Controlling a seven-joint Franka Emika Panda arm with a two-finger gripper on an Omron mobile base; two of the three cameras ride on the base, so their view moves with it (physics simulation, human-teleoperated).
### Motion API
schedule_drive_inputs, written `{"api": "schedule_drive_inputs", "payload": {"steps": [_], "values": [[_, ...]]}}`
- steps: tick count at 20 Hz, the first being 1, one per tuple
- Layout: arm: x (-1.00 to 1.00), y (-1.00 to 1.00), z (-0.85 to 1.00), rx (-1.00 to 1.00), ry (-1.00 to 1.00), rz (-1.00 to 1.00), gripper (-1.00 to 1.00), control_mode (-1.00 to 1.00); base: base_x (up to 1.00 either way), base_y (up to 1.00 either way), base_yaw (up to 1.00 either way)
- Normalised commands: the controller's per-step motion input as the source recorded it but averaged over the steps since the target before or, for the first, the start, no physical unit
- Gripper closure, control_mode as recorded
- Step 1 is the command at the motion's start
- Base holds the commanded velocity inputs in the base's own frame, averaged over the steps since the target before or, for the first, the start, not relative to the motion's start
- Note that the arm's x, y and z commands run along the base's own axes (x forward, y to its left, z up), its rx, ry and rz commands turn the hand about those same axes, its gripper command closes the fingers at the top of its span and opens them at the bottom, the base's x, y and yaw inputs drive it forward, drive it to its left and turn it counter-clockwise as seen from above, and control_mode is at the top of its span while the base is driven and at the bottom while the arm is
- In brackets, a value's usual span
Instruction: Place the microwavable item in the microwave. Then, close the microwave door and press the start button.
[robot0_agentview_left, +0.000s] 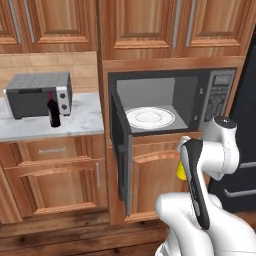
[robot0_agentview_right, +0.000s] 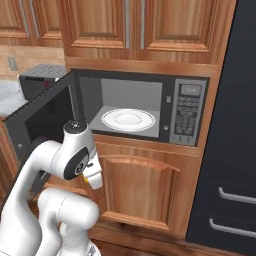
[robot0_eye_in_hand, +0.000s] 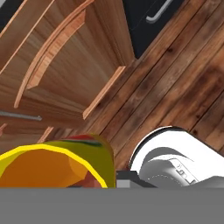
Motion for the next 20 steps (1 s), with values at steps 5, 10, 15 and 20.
{"api": "schedule_drive_inputs", "payload": {"steps": [5, 10, 15, 20], "values": [[0.00, 0.00, 0.00, 0.00, 0.00, 0.00, 1.00, 1.00, 0.34, -0.36, 0.13], [0.00, 0.00, 0.00, 0.00, 0.00, 0.00, 1.00, 1.00, 0.10, -0.36, 0.07], [0.00, 0.00, 0.00, 0.00, 0.00, 0.00, 1.00, 1.00, 0.17, -0.22, 0.03], [0.00, 0.00, 0.00, 0.00, 0.00, 0.00, 1.00, 1.00, 0.26, -0.07, 0.03]]}}
